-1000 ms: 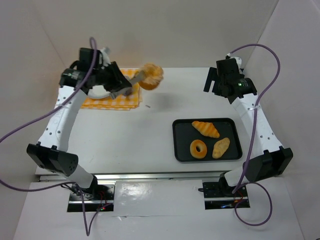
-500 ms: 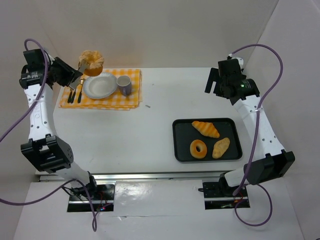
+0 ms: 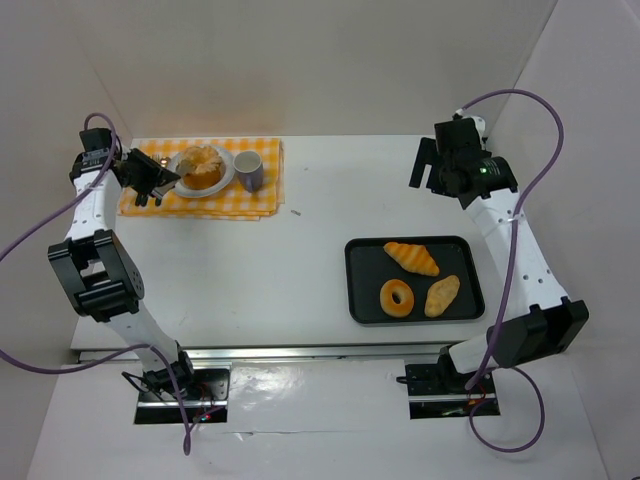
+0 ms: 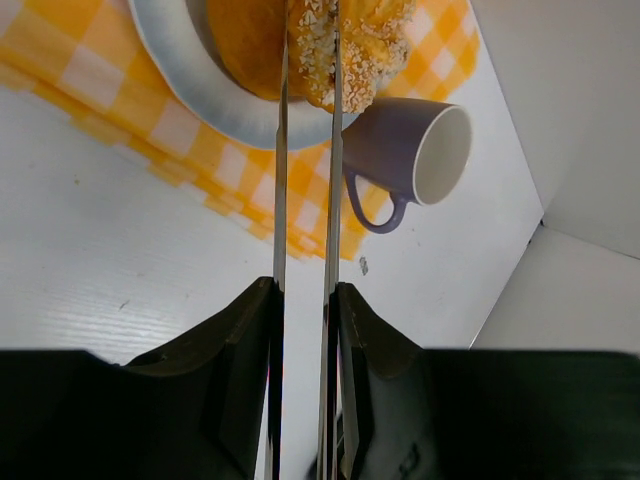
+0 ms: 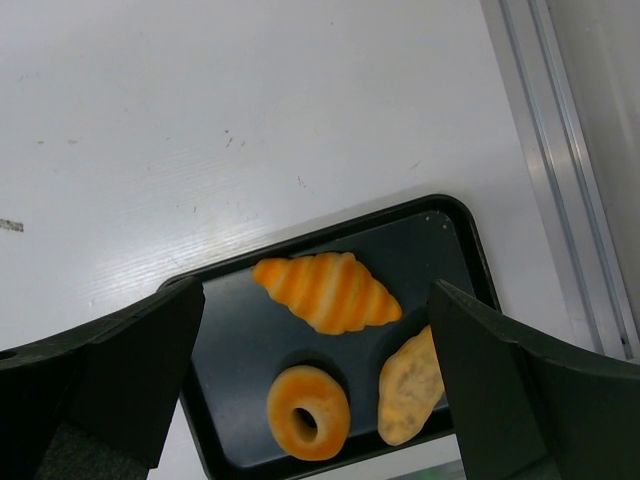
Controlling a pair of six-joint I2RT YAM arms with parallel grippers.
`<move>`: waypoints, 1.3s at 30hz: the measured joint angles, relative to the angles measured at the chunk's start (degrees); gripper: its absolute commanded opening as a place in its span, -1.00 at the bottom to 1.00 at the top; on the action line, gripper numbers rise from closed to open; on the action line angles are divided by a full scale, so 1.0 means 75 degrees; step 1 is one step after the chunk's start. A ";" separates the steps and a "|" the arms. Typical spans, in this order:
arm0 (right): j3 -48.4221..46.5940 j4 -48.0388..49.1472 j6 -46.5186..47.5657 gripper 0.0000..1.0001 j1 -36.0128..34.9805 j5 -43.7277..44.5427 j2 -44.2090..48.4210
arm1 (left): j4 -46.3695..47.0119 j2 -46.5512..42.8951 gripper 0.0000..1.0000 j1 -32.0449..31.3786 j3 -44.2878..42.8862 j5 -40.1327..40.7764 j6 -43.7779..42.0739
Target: Place the bread
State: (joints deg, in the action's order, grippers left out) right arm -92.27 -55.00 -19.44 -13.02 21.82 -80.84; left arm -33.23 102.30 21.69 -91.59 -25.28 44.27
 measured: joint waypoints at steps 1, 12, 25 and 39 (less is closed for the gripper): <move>0.0000 -0.0012 0.0000 1.00 0.0000 0.0003 -0.0012 | -0.0006 0.0000 -0.45 0.0006 0.0079 0.0000 0.0017; 0.0000 -0.0044 0.0003 1.00 0.0000 -0.0032 -0.0221 | 0.0026 -0.0003 0.26 0.0006 0.0099 0.0216 -0.0117; 0.0000 -0.0044 0.0000 1.00 0.0000 -0.0032 -0.0254 | -0.0536 -0.1072 0.23 -0.0099 -0.1160 0.1035 -0.0909; 0.0017 -0.0044 -0.0026 1.00 -0.0058 -0.0353 -0.0254 | -0.0058 -0.3092 0.04 -0.5770 0.1818 0.2154 -0.2430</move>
State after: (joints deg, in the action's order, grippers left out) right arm -92.14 -55.33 -19.64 -13.45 19.18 -82.74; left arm -33.67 79.11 -21.58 -77.95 -9.13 26.04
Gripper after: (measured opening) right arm 0.999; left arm 0.538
